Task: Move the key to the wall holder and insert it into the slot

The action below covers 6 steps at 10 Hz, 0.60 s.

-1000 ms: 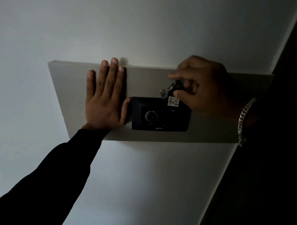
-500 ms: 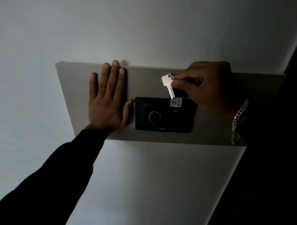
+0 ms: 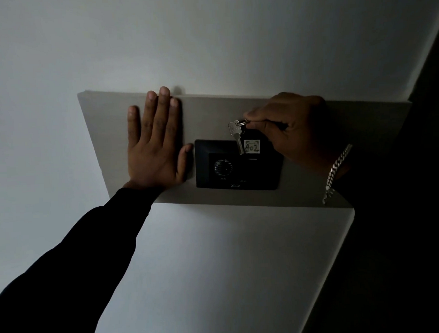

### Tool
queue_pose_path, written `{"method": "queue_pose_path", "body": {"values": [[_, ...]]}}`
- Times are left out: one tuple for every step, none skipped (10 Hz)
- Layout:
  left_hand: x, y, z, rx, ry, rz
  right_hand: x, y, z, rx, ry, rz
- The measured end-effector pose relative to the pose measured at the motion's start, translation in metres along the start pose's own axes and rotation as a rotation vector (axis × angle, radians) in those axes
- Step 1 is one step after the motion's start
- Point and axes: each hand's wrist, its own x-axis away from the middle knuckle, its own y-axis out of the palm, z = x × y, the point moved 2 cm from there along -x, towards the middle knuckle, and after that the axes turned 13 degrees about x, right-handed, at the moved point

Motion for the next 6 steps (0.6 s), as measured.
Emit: {"method": "queue_pose_path", "body": {"values": [[-0.002, 0.001, 0.000, 0.006, 0.001, 0.000, 0.003, 0.004, 0.002, 0.021, -0.020, 0.032], [0.000, 0.003, -0.002, 0.002, 0.016, 0.004, 0.012, 0.014, 0.001, 0.084, -0.038, 0.072], [0.001, 0.005, -0.004, 0.001, 0.001, -0.032, 0.024, 0.023, -0.002, 0.095, -0.015, 0.129], [0.001, 0.002, -0.002, 0.001, -0.029, -0.105, 0.030, 0.024, -0.010, 0.080, 0.021, 0.130], [-0.001, -0.005, -0.001, 0.013, -0.061, -0.170, 0.032, 0.018, -0.017, 0.054, 0.059, 0.056], [0.001, -0.021, 0.012, 0.128, -0.074, -0.215, 0.038, 0.002, -0.022, 0.053, 0.153, -0.064]]}}
